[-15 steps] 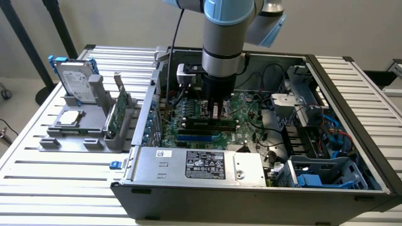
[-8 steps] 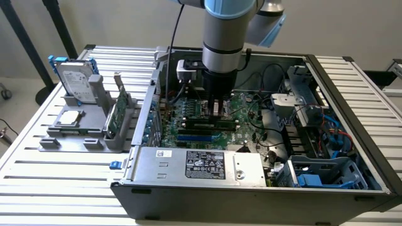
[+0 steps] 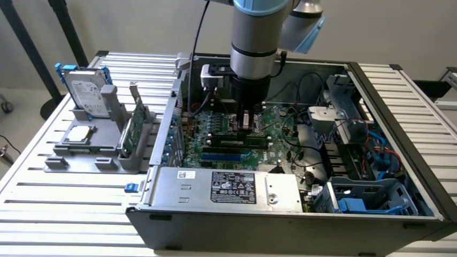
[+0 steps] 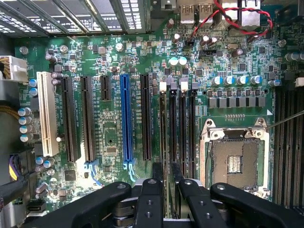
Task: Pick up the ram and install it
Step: 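Press down the ram until it locks into place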
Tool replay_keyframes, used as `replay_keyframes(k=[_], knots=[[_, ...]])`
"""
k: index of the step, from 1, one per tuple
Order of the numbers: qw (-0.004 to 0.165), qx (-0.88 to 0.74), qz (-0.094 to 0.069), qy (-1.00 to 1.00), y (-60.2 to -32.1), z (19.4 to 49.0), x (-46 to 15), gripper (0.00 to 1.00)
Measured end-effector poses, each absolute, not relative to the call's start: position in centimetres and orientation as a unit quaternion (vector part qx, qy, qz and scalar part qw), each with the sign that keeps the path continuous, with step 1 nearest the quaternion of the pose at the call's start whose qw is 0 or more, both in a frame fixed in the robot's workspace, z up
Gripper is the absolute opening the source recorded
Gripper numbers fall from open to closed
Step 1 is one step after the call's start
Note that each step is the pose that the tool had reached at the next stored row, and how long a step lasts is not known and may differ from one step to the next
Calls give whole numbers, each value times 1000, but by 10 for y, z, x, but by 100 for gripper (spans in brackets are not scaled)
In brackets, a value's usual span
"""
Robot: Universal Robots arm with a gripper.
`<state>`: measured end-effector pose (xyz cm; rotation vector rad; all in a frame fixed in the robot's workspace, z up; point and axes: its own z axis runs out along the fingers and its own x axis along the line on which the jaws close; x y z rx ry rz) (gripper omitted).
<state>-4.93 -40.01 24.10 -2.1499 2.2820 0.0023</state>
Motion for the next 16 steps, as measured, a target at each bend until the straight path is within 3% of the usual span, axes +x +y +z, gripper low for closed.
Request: replay_keyframes(k=[10, 13, 16], knots=[[3, -686, 1, 728, -400, 241, -49, 22], [3, -686, 1, 728, -400, 241, -49, 11], [3, -686, 1, 728, -400, 240, -49, 11]])
